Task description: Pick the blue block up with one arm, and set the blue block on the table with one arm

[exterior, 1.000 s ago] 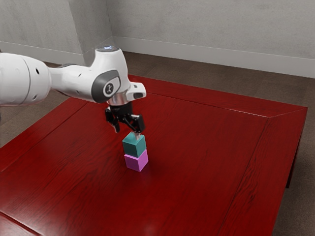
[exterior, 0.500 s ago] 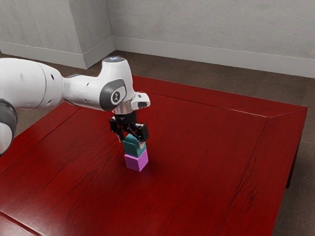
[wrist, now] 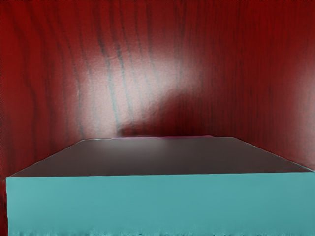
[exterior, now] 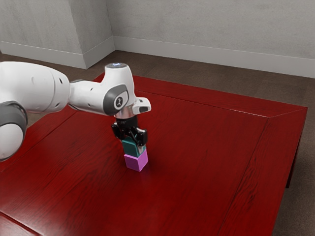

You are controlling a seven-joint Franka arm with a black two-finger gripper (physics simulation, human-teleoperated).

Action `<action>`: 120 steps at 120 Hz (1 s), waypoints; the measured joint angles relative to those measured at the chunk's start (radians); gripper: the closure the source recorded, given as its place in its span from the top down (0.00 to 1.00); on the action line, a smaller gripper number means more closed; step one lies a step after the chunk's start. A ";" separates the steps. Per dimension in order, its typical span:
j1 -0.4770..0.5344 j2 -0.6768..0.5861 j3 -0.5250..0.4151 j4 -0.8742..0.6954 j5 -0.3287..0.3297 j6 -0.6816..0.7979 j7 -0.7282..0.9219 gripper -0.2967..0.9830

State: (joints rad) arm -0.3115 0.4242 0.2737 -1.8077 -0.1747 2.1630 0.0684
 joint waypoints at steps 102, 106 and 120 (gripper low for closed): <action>0.255 0.063 -0.001 0.161 0.075 -0.115 0.081 0.44; 0.255 0.071 -0.001 0.160 0.069 -0.111 0.087 0.44; 0.255 0.090 -0.001 0.156 0.056 -0.092 0.109 0.44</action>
State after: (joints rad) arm -0.0564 0.5144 0.2722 -1.6516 -0.1187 2.0708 0.1778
